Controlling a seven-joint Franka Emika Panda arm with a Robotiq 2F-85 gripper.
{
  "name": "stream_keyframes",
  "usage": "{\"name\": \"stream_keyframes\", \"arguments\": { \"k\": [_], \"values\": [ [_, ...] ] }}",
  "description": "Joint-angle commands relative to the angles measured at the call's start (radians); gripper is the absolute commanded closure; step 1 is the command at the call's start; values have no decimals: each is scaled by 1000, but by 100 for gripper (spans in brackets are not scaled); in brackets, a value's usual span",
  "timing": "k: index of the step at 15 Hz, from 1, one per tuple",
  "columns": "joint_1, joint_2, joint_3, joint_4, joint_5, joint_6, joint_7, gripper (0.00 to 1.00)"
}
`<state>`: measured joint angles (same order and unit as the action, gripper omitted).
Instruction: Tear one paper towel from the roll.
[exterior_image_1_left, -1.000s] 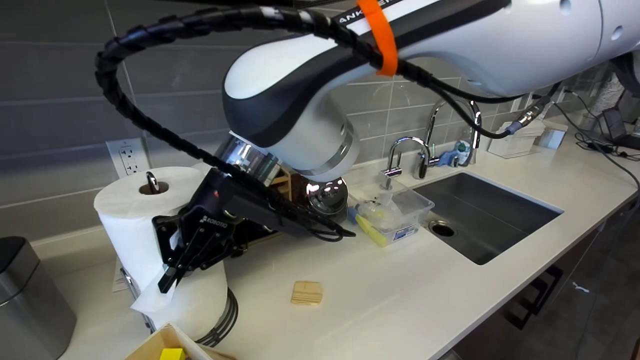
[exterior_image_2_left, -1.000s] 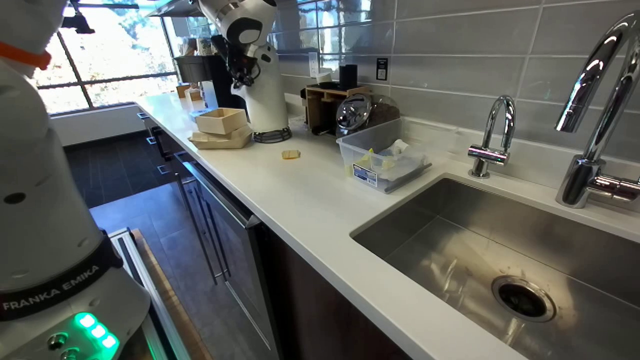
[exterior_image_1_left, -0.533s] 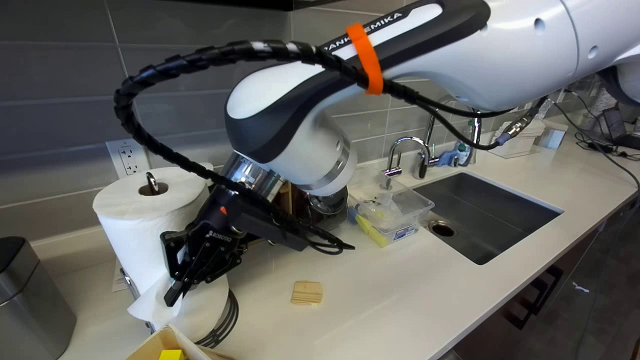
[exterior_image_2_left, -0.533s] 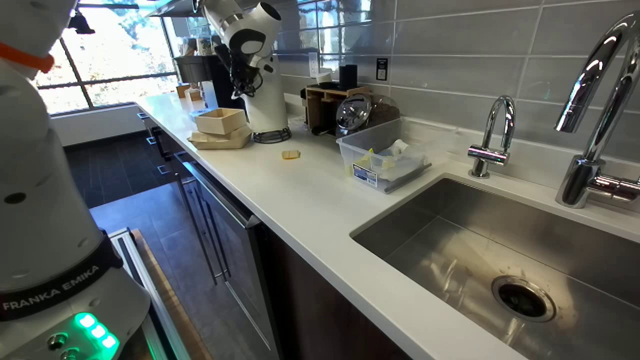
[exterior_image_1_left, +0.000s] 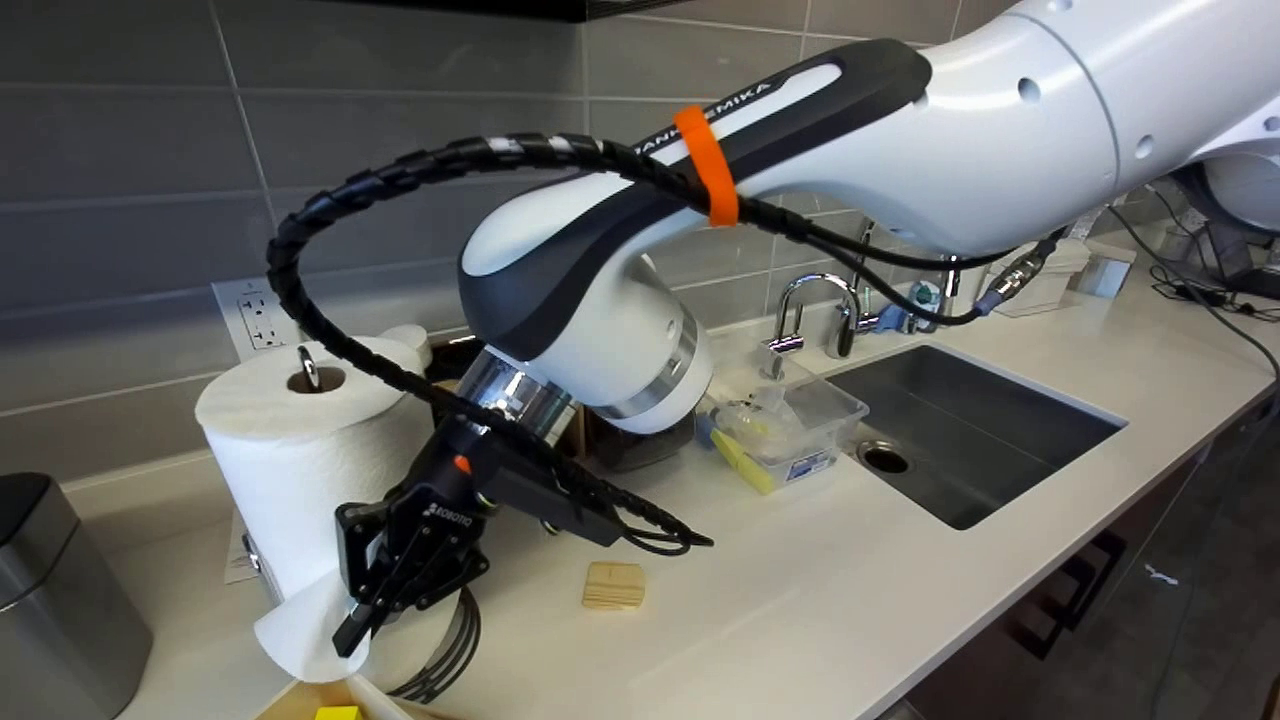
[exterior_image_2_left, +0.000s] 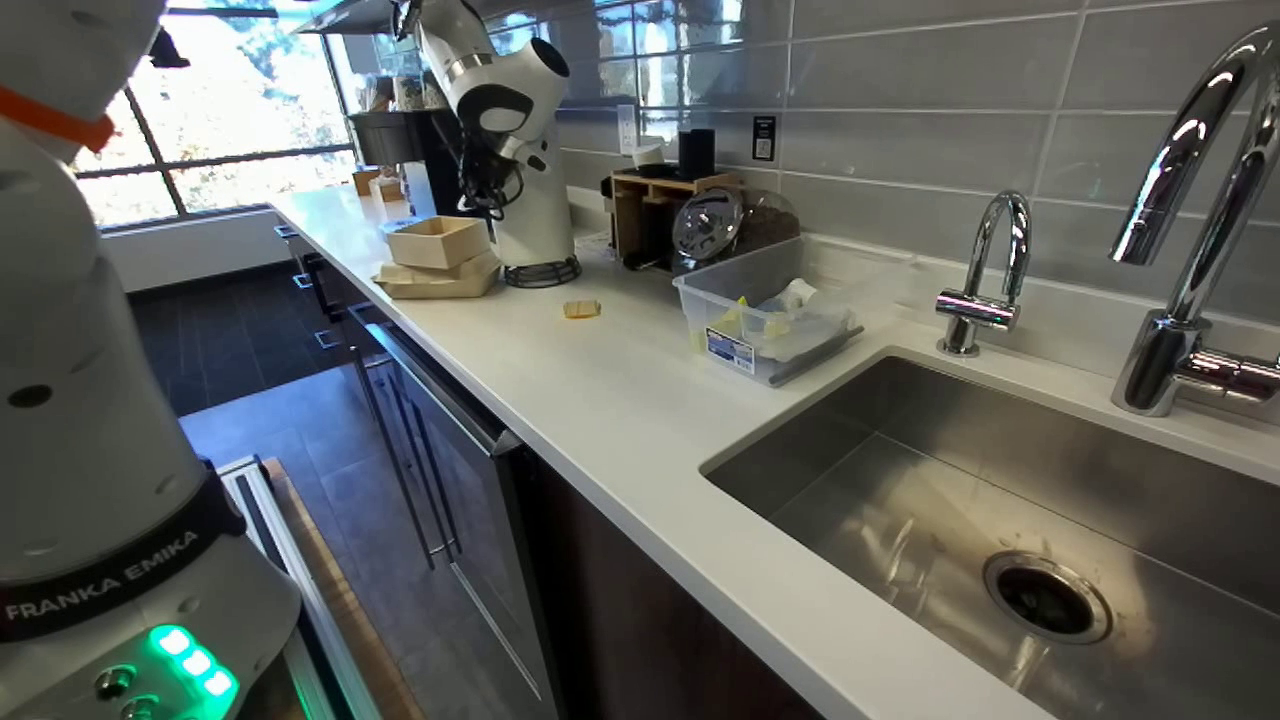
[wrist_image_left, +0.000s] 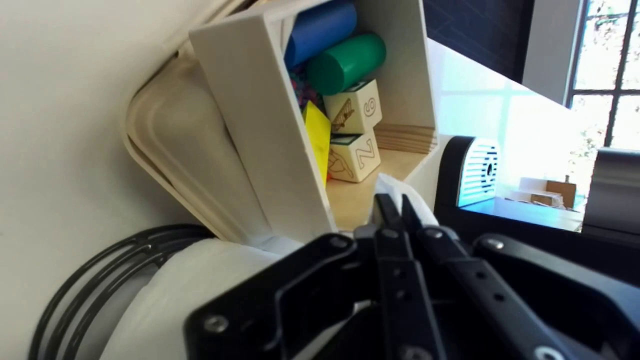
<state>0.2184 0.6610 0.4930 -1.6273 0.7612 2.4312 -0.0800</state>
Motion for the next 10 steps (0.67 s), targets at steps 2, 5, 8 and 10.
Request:
{"name": "stream_keyframes", "arguments": {
  "k": [2, 5, 8, 10],
  "values": [
    [7, 9, -7, -58, 120, 44, -87, 100],
    [9, 7, -10, -93, 190, 92, -129, 100],
    [10, -5, -10, -120, 256, 160, -179, 100],
    [6, -10, -2, -131, 308, 196, -225, 100]
  ]
}}
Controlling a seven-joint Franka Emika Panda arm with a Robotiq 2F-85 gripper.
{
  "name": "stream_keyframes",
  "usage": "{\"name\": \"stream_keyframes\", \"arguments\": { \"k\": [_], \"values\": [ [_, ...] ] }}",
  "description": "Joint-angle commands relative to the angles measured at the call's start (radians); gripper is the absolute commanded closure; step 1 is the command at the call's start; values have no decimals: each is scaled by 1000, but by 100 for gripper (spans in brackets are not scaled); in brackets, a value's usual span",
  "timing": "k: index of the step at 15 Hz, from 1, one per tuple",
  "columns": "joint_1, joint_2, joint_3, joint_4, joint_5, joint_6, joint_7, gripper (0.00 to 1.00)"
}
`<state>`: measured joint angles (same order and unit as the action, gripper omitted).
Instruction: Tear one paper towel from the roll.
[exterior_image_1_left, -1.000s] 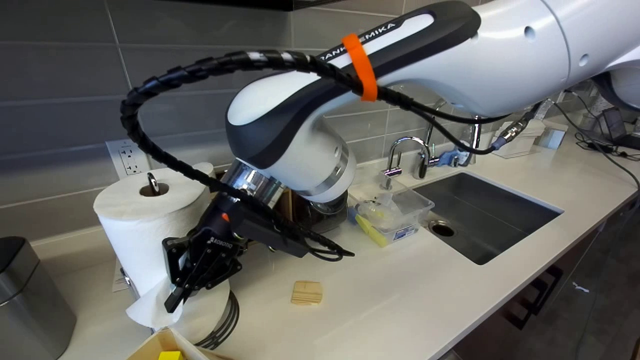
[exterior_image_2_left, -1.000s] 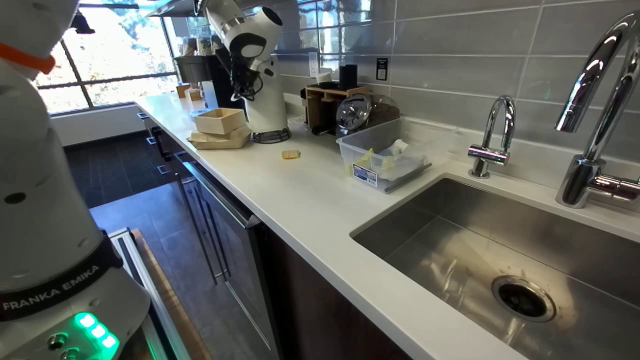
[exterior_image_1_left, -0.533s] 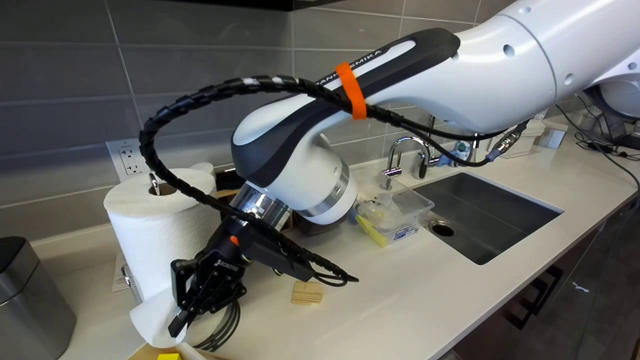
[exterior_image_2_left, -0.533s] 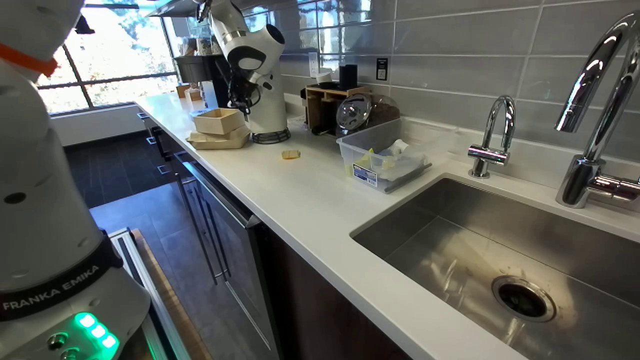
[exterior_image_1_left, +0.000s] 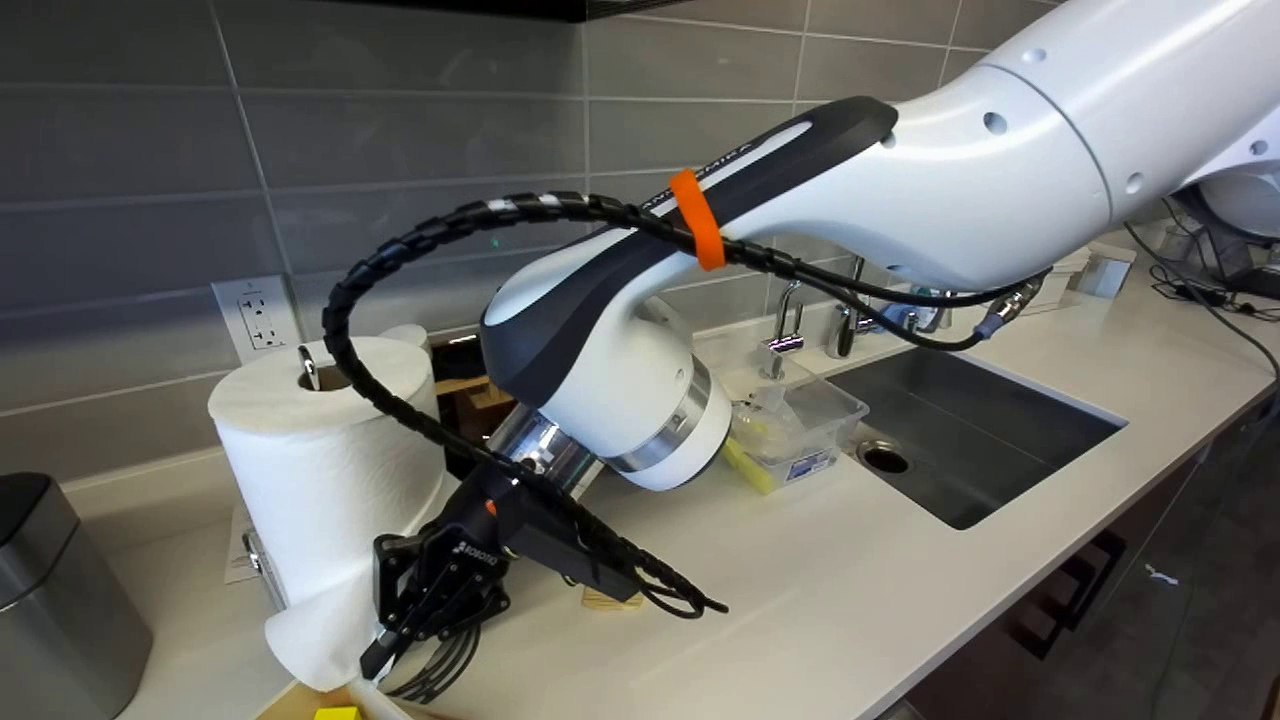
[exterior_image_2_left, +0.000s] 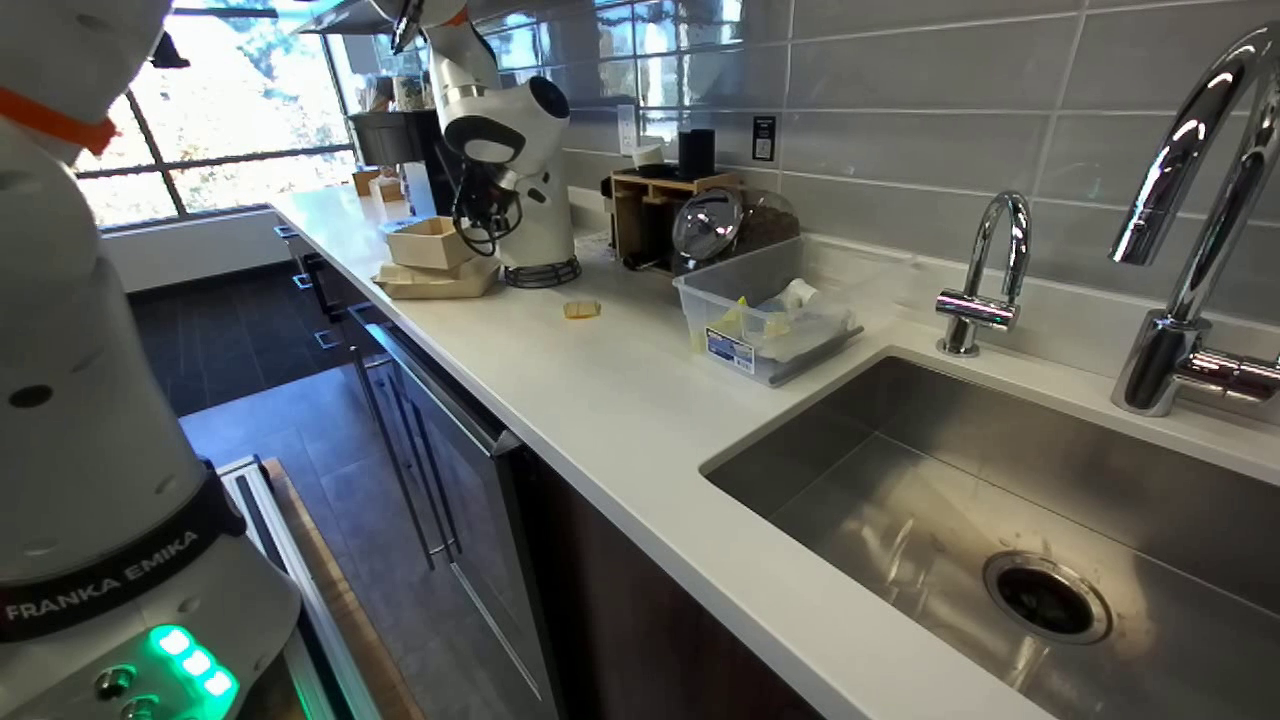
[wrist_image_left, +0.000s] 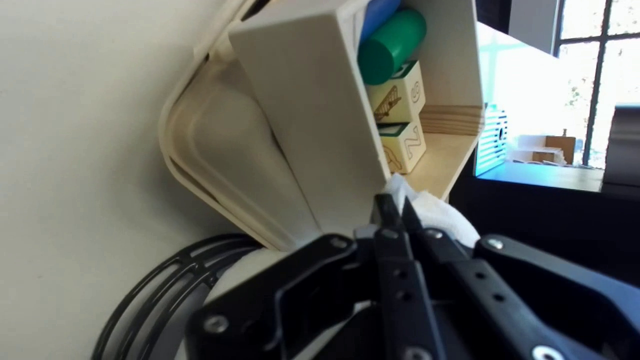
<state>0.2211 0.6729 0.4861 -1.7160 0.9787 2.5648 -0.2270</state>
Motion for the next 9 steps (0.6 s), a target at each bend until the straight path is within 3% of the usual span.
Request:
{"name": "stream_keyframes", "arguments": {
  "k": [1, 9],
  "values": [
    [3, -28, 8, -47, 116, 78, -100, 100],
    [18, -131, 3, -111, 284, 150, -240, 100]
  ]
}}
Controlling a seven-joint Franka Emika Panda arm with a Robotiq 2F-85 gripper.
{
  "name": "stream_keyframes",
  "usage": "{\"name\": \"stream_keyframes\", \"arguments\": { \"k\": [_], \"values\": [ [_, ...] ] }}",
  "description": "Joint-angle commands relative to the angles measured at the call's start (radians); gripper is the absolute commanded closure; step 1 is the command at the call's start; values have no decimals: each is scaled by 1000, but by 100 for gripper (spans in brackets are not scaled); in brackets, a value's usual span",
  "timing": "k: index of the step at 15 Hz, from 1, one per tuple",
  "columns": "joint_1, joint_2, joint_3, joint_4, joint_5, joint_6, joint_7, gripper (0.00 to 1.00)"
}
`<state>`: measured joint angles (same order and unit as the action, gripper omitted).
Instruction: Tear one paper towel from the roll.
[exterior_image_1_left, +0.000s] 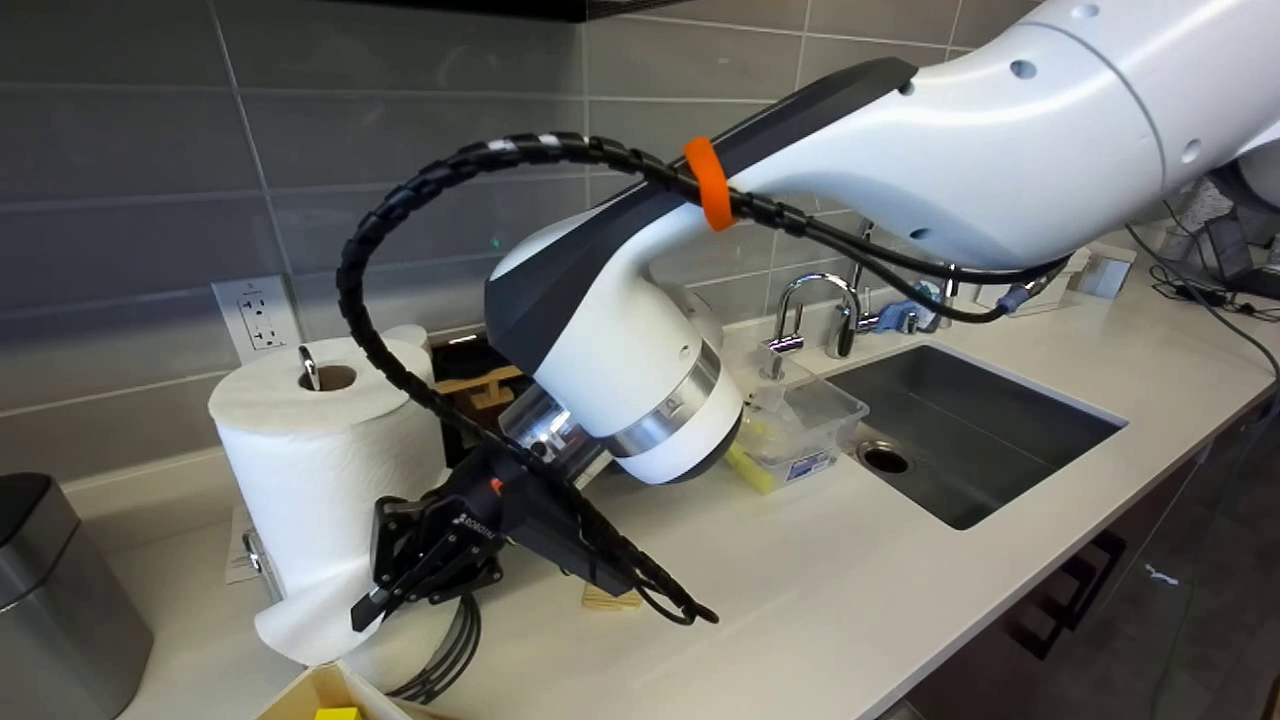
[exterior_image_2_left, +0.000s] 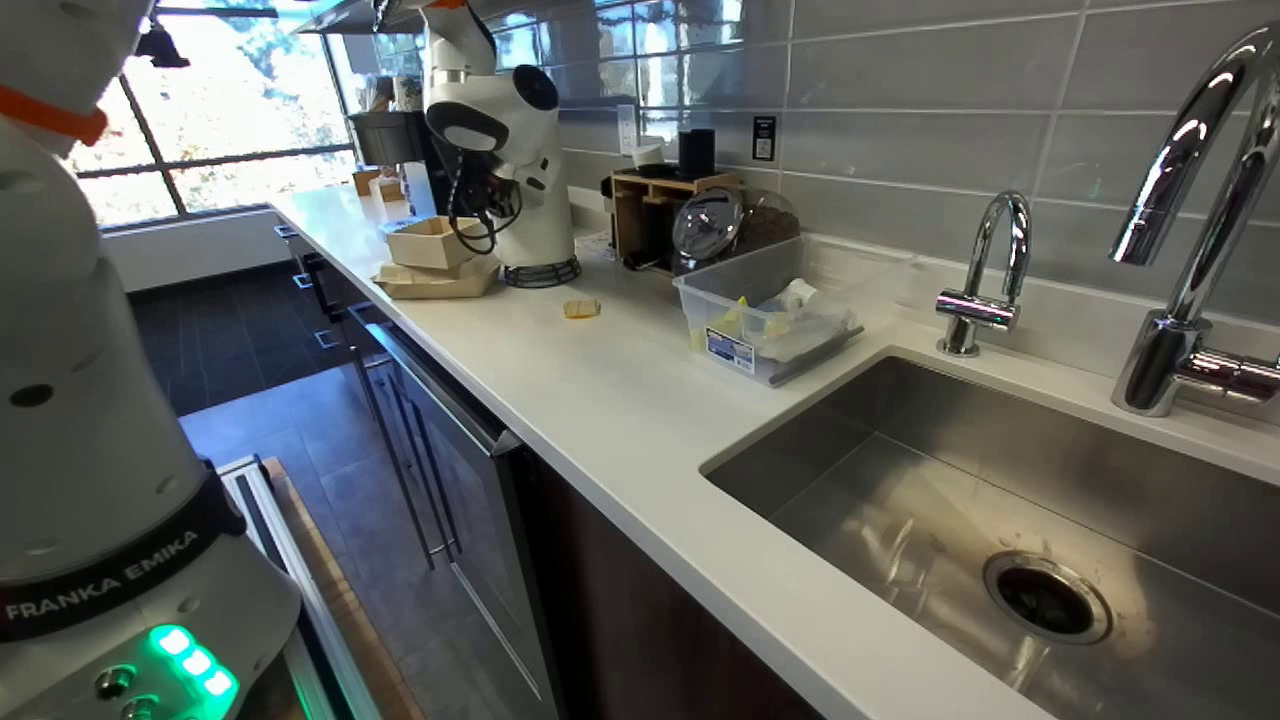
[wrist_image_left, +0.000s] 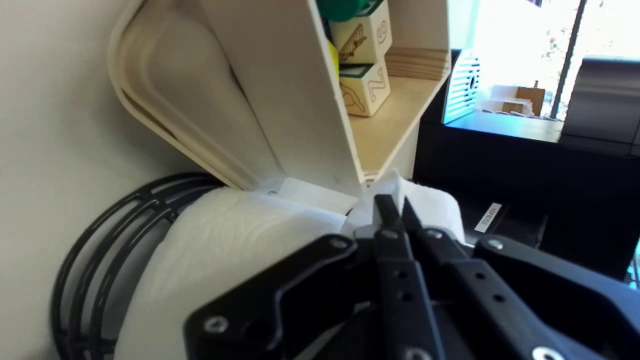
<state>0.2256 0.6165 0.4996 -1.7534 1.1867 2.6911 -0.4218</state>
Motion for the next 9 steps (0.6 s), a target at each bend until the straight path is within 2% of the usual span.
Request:
{"name": "stream_keyframes", "arguments": {
  "k": [1, 2, 3, 9],
  "values": [
    [16, -90, -12, -85, 97, 17, -47, 100],
    [22, -113, -19, -107, 110, 9, -28, 100],
    [41, -58, -46, -34, 74, -18, -21, 99],
    [50, -102, -54, -79, 97, -18, -20, 100]
  ]
}}
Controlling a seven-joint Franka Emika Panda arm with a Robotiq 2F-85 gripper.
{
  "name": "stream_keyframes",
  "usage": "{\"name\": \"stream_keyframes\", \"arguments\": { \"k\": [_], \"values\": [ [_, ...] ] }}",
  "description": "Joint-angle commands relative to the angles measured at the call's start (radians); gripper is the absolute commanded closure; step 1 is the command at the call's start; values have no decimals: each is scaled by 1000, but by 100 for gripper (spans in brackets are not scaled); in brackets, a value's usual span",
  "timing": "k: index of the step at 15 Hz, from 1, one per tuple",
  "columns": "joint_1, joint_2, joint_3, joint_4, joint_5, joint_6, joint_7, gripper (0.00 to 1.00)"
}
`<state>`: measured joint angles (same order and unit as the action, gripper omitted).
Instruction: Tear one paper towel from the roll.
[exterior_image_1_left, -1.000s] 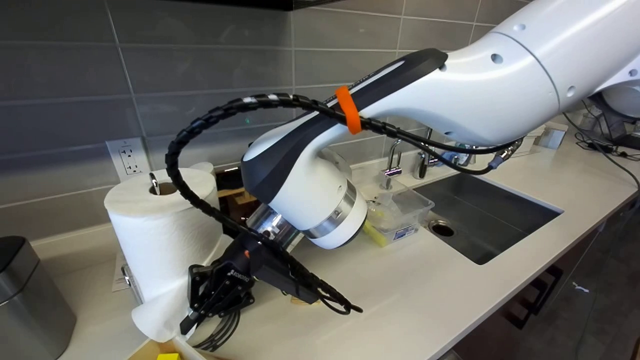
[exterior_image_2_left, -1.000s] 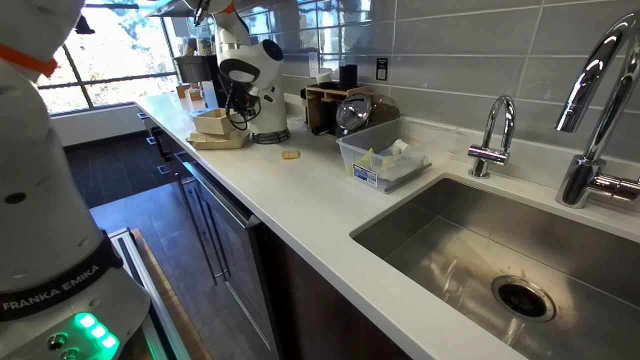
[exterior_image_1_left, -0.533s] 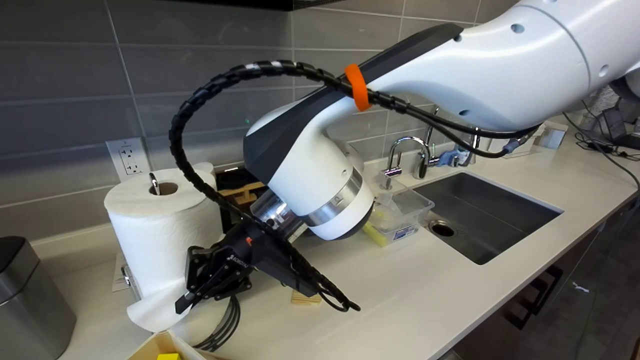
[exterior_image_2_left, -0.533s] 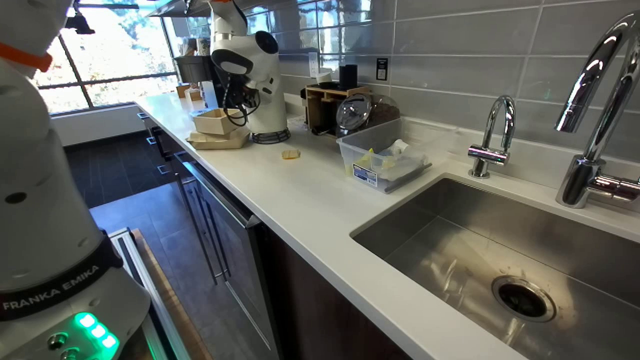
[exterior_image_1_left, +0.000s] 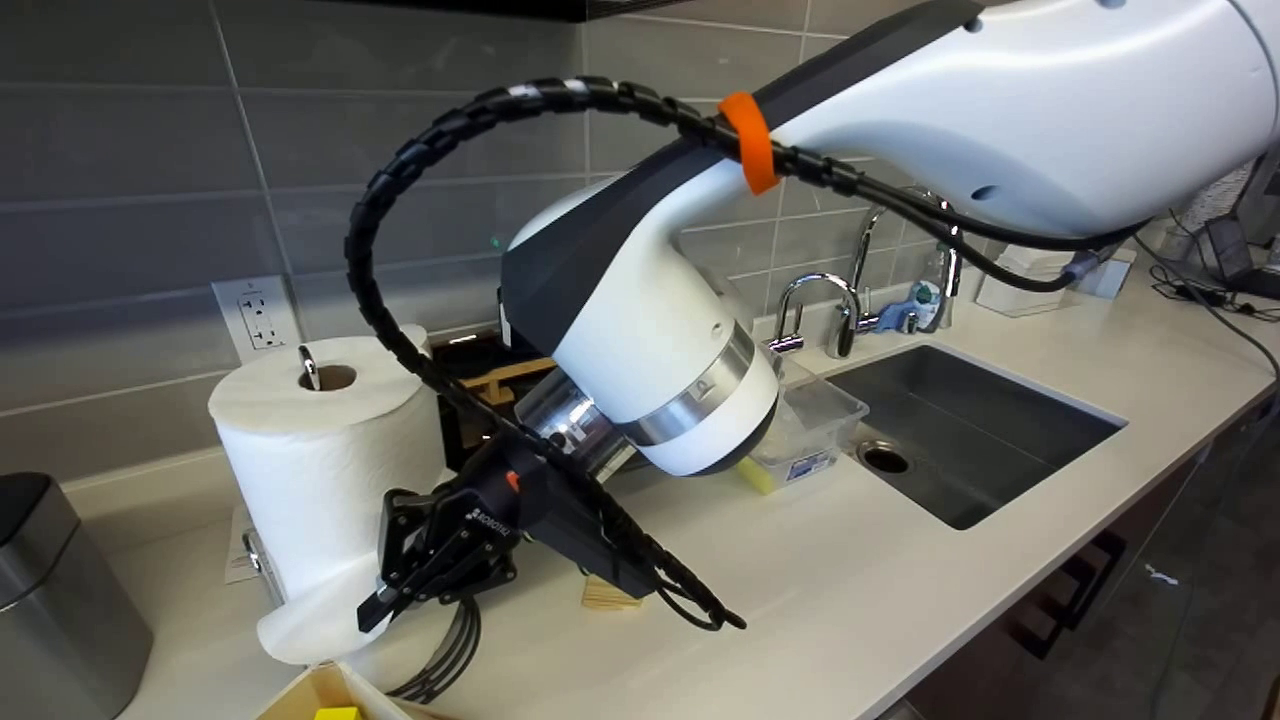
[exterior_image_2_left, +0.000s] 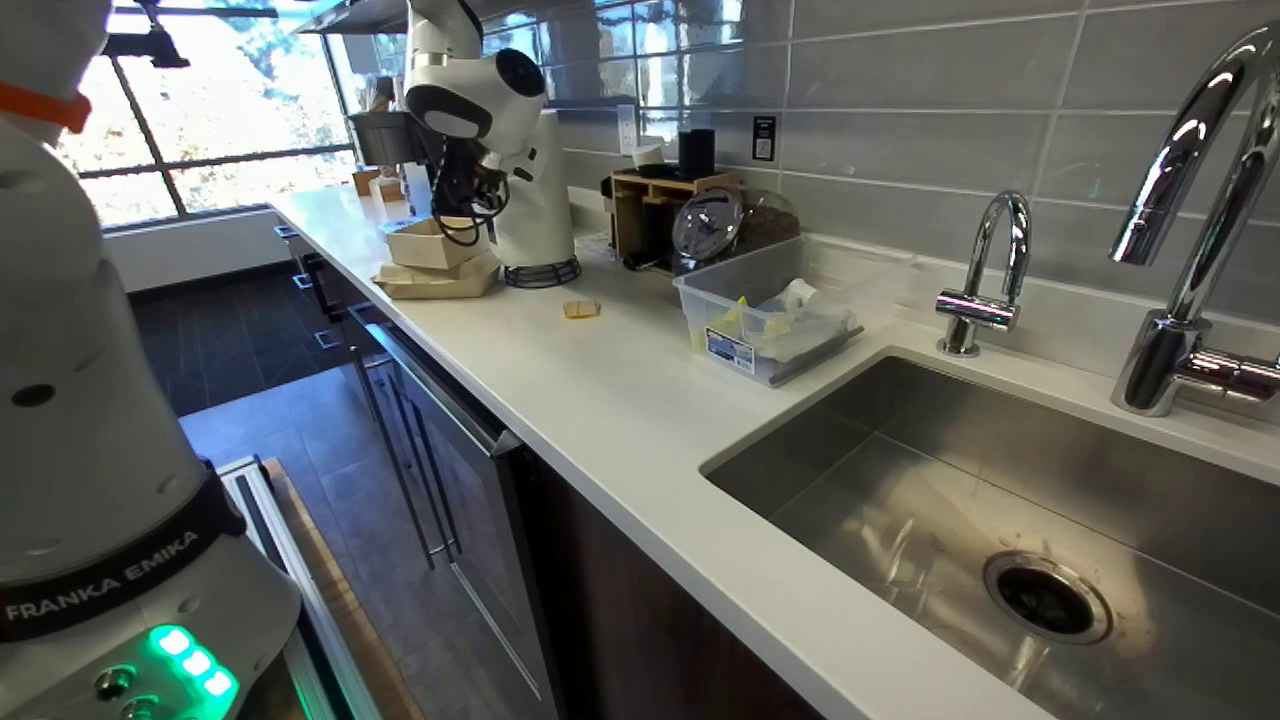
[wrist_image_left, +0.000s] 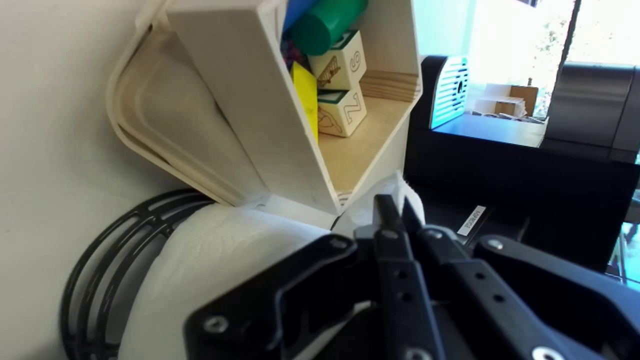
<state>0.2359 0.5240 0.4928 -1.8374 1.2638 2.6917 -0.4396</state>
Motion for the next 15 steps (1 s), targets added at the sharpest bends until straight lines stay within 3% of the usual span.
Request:
{"name": "stream_keyframes", "arguments": {
  "k": [1, 8, 15],
  "values": [
    [53, -9, -59, 11, -12, -38, 39, 100],
    [91, -102, -68, -107, 66, -43, 164, 100],
    [103, -310, -71, -298, 312, 11, 156, 100]
  ]
}}
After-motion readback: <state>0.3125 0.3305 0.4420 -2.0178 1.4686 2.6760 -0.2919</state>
